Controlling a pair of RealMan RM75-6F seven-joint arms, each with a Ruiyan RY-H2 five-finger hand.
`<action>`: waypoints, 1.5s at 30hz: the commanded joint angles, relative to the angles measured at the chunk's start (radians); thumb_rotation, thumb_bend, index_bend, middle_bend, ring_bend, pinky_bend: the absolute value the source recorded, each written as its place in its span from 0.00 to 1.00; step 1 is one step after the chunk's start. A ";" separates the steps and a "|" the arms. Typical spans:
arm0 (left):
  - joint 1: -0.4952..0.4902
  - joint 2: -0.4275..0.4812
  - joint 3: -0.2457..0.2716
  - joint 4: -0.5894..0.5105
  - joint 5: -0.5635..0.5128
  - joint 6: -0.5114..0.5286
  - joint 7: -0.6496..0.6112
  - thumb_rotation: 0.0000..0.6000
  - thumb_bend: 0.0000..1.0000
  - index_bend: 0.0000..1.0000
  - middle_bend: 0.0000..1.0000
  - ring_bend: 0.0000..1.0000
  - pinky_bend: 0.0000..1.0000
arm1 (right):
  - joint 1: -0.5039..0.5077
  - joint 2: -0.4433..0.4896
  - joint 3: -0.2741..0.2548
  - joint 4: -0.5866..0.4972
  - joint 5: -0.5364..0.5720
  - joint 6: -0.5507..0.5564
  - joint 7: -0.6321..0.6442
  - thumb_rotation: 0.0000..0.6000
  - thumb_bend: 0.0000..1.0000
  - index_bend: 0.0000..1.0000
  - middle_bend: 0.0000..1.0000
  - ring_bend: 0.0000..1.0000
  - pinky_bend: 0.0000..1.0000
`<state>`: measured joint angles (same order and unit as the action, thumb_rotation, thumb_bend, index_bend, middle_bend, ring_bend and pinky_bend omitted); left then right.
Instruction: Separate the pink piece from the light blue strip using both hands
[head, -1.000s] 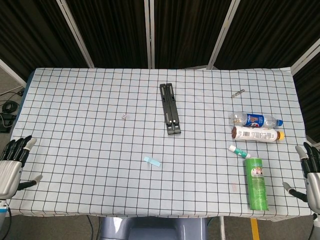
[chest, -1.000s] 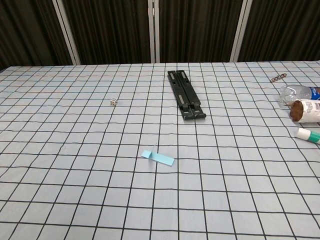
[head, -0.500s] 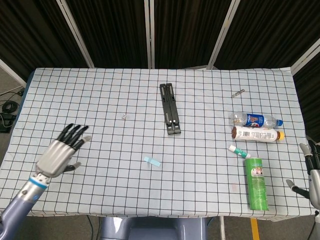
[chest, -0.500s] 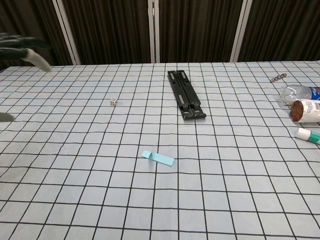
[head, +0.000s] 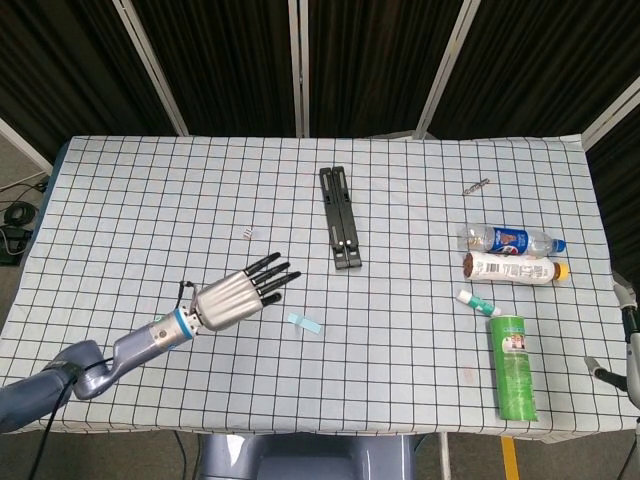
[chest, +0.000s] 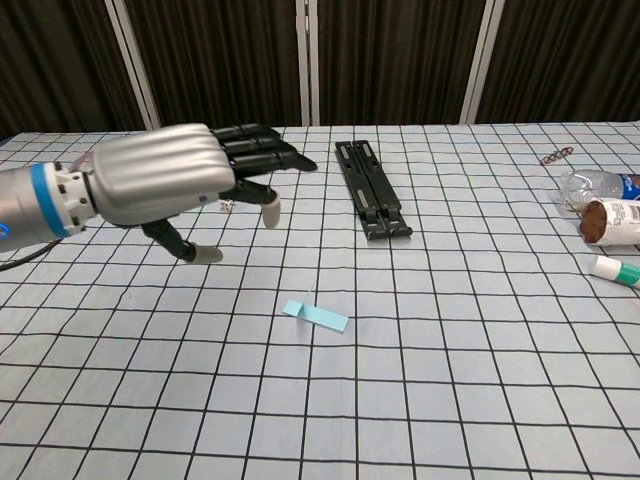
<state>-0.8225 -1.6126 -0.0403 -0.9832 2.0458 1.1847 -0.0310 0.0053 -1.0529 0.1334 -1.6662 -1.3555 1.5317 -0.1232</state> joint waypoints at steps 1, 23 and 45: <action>-0.076 -0.087 0.040 0.110 0.043 0.028 -0.067 1.00 0.24 0.39 0.00 0.00 0.00 | 0.002 0.000 0.003 0.004 0.011 -0.008 0.002 1.00 0.00 0.00 0.00 0.00 0.00; -0.194 -0.195 0.136 0.249 0.015 0.007 -0.057 1.00 0.35 0.42 0.00 0.00 0.00 | 0.006 0.005 0.015 0.023 0.054 -0.031 0.026 1.00 0.00 0.00 0.00 0.00 0.00; -0.212 -0.232 0.174 0.304 -0.041 0.011 -0.018 1.00 0.35 0.50 0.00 0.00 0.00 | 0.006 0.009 0.016 0.021 0.053 -0.027 0.033 1.00 0.00 0.00 0.00 0.00 0.00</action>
<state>-1.0339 -1.8430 0.1329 -0.6794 2.0062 1.1945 -0.0483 0.0110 -1.0438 0.1497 -1.6455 -1.3019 1.5040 -0.0905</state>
